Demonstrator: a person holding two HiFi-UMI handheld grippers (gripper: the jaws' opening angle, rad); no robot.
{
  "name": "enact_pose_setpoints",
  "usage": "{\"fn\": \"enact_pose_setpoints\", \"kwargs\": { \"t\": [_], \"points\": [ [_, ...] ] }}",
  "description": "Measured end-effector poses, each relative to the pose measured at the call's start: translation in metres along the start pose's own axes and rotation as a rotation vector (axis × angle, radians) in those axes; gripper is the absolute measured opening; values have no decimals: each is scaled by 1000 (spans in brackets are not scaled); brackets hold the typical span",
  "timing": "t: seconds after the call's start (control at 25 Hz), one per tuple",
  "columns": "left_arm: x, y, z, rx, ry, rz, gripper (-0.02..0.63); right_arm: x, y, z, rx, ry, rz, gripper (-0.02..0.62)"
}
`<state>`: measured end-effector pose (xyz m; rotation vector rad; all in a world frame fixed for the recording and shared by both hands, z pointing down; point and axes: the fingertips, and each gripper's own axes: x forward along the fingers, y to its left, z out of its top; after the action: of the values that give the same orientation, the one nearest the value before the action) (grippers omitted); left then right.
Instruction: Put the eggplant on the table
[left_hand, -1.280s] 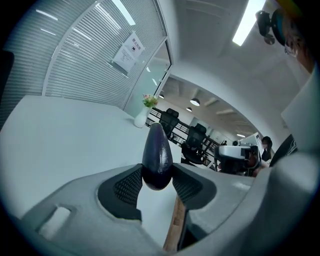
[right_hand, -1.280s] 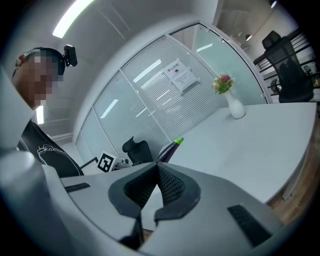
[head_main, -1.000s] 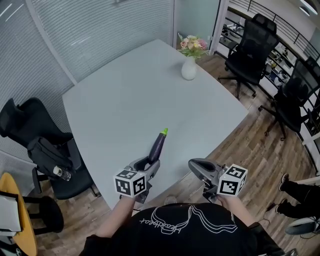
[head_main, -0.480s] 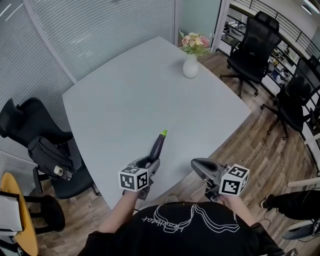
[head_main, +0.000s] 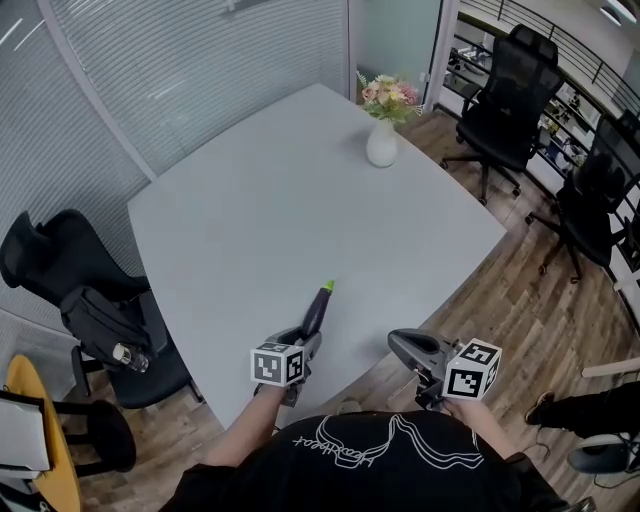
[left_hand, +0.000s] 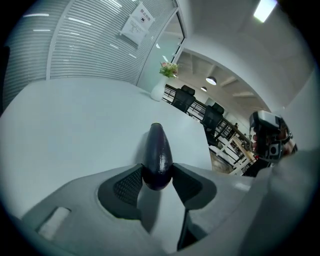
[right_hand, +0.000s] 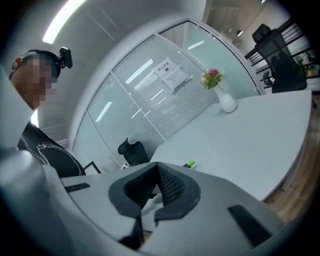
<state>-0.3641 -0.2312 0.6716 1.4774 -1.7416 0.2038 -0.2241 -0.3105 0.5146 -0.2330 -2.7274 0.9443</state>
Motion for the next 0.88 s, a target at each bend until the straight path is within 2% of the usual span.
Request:
{"fn": "enact_pose_setpoints", "kwargs": {
  "t": [0.2, 0.44, 0.88],
  "points": [
    [7, 6, -7, 47, 37, 38, 193, -9, -7, 0, 13, -6, -14, 9],
    [13, 9, -10, 65, 62, 66, 194, -16, -10, 1, 28, -21, -14, 9],
    [11, 6, -16, 47, 65, 93, 199, -43, 3, 1, 25, -27, -29, 9]
  ]
}}
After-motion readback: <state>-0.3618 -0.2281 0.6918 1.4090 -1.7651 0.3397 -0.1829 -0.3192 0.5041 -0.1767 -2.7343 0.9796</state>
